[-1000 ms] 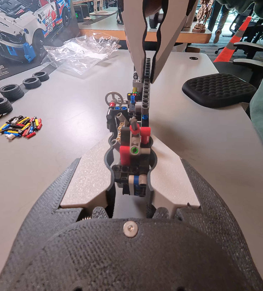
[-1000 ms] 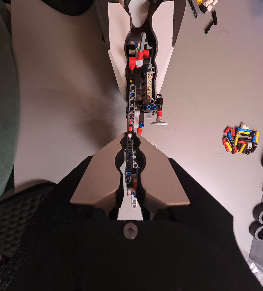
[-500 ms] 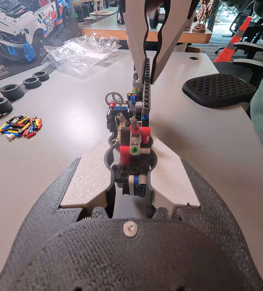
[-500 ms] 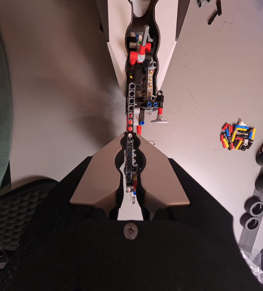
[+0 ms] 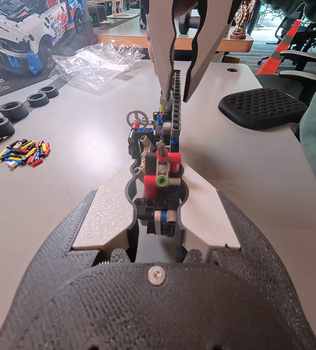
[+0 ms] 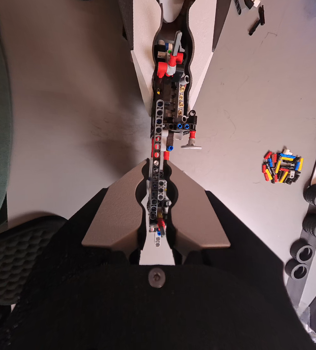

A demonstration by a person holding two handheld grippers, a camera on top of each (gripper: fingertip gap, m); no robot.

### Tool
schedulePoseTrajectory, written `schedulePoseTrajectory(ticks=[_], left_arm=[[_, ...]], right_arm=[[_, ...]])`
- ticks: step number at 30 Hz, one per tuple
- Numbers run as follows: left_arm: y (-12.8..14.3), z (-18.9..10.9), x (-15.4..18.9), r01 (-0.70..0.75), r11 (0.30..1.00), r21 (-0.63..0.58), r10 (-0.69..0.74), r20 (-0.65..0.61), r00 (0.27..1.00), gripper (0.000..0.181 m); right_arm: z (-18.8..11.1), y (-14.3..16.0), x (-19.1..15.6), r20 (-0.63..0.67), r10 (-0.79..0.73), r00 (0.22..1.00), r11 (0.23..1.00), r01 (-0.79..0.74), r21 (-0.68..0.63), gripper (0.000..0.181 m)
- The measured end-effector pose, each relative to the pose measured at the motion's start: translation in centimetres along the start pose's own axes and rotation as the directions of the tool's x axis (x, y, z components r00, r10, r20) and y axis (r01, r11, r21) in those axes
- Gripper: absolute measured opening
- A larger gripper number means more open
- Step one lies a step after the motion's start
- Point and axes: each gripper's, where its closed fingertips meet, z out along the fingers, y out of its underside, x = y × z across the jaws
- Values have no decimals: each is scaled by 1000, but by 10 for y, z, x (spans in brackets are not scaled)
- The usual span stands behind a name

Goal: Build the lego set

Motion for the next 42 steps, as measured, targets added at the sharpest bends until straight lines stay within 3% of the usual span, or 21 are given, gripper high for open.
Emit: schedulePoseTrajectory(ticks=[1,8,11,18,23,30,36,40,42], left_arm=[[0,0,0,-1,1000,0,1,0,1000,38],[0,-1,-1,9,1000,5,-9,-1,1000,38],[0,-2,-1,10,1000,8,-10,-2,1000,38],[0,-2,-3,38,999,25,-38,-9,999,38],[-1,-2,-5,61,997,36,-61,-10,998,38],[-1,-2,-4,55,998,34,-55,-8,998,38],[-1,-2,-4,49,998,27,-49,1,999,38],[0,-1,-4,43,999,20,-43,9,999,38],[0,-1,-4,37,999,16,-37,11,999,38]], right_arm=[[-1,0,0,-4,-2,1000,1000,2,8,13],[-27,3,-3,-78,-48,996,990,58,131,28],[-41,11,-11,-188,-107,976,969,145,200,33],[-34,39,-7,-512,-117,851,942,259,215,24],[-26,44,-9,-610,-73,789,927,279,250,15],[12,54,-51,-312,-77,947,944,170,283,12],[54,53,-56,-156,-118,981,958,154,243,14],[71,54,-50,-119,-114,986,976,133,173,20],[76,56,-49,-87,-79,993,984,92,152,12]])
